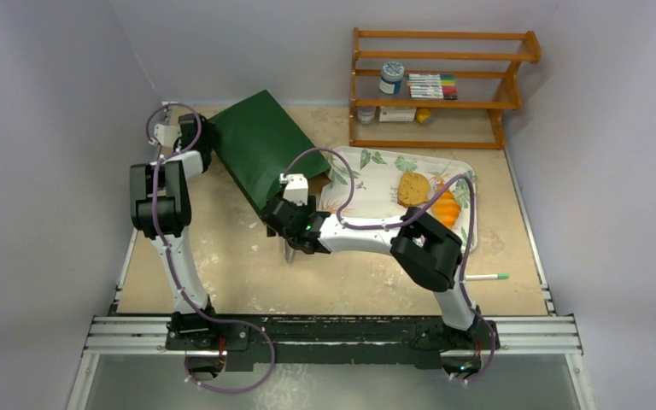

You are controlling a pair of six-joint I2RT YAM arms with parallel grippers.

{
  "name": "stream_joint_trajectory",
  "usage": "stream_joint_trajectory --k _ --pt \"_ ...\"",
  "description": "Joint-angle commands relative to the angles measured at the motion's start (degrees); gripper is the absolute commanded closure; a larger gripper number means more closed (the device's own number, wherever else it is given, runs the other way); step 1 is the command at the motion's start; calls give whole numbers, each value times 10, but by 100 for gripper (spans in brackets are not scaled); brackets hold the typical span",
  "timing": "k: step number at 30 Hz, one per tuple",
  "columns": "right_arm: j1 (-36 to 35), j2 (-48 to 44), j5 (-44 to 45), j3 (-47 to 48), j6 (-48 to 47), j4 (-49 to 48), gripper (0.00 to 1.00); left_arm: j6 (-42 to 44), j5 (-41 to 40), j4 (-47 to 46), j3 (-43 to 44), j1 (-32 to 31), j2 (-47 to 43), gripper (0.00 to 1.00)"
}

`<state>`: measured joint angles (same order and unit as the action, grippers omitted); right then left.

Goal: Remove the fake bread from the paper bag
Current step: Pick up the clamp from the paper bag.

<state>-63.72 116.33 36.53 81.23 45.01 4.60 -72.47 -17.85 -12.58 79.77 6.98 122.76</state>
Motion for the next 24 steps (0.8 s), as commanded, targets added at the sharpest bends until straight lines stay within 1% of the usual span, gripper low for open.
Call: stream_joint_trajectory --k 1,9,14,20,24 --pt "-2 22 10 36 12 39 20 -5 15 6 -11 -1 -24 30" --pt "-2 44 13 50 37 73 20 -5 17 -1 -14 0 -16 30" --pt "-2 50 8 43 37 64 21 -5 17 -3 -8 3 -10 30" --pt "0 76 2 40 34 44 29 -2 14 -2 -6 7 -7 30" --pt "0 64 2 -2 31 0 36 2 10 -1 -6 10 -7 30"
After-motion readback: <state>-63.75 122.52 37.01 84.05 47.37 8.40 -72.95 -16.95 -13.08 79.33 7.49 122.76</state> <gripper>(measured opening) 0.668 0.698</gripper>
